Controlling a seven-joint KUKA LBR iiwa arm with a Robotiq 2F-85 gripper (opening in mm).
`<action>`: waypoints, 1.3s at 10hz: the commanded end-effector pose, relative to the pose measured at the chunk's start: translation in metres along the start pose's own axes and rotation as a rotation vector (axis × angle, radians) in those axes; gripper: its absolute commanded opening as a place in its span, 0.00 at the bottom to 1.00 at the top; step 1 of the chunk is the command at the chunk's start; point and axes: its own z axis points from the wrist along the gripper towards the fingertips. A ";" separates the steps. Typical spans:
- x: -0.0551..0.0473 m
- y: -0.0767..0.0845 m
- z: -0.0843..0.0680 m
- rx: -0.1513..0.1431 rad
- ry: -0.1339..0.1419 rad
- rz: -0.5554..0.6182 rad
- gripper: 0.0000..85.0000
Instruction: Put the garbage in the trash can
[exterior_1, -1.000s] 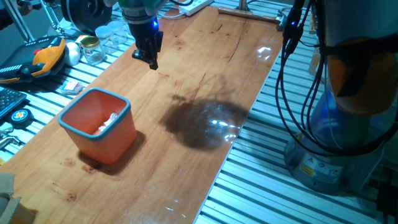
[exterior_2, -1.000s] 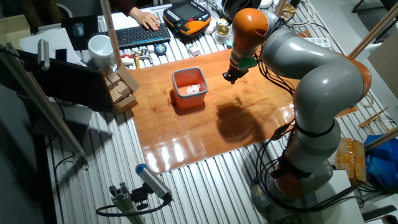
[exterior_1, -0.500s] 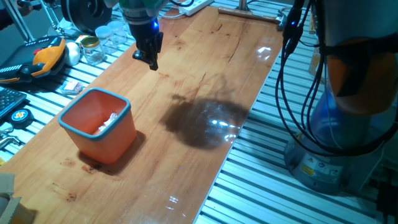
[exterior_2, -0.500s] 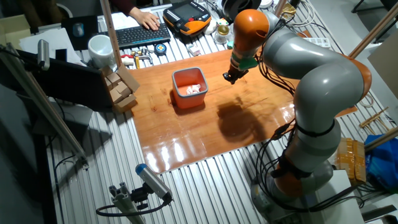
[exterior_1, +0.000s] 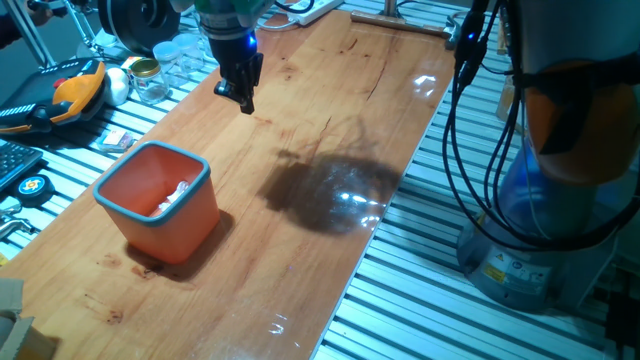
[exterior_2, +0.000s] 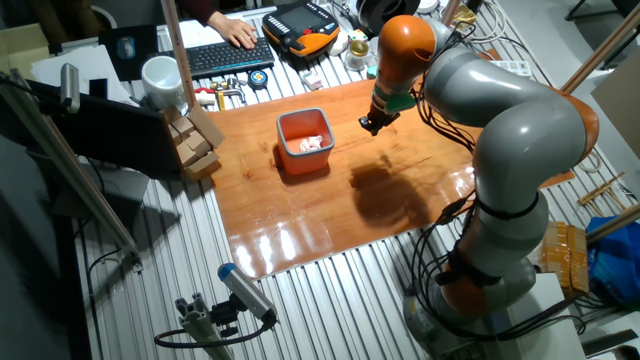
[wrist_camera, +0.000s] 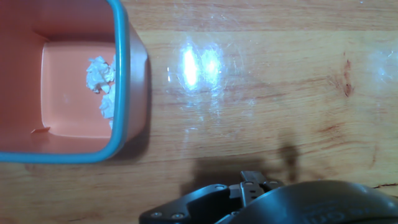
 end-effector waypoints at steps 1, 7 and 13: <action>0.000 0.000 0.000 -0.006 0.003 -0.002 0.00; 0.000 0.000 0.000 -0.009 0.003 0.003 0.00; -0.001 0.001 -0.001 -0.002 -0.023 0.009 0.00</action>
